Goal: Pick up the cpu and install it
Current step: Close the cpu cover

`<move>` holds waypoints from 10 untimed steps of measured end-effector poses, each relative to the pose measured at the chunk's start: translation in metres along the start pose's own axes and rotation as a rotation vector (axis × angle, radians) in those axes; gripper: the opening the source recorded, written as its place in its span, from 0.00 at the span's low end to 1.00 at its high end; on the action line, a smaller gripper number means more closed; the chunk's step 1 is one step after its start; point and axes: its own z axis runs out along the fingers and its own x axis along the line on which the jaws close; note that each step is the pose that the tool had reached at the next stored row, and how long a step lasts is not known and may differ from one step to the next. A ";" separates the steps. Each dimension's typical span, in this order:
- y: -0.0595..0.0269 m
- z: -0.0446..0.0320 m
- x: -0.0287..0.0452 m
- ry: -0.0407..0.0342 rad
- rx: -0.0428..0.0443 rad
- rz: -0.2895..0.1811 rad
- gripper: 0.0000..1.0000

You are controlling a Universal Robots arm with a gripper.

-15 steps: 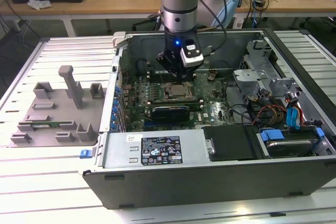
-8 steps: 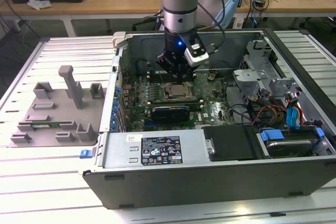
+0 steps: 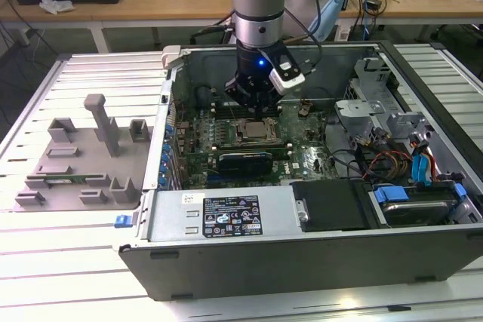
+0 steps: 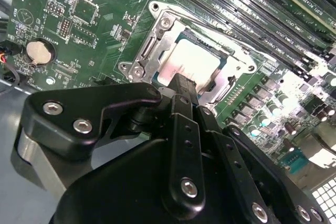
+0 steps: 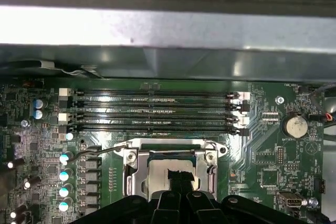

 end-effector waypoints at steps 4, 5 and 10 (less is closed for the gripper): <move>-0.0028 0.0006 0.0008 -0.0001 -0.0001 0.000 0.11; -0.0028 0.0008 0.0012 0.0000 0.0000 0.000 0.11; -0.0027 0.0022 0.0106 -0.0002 -0.0002 0.000 0.11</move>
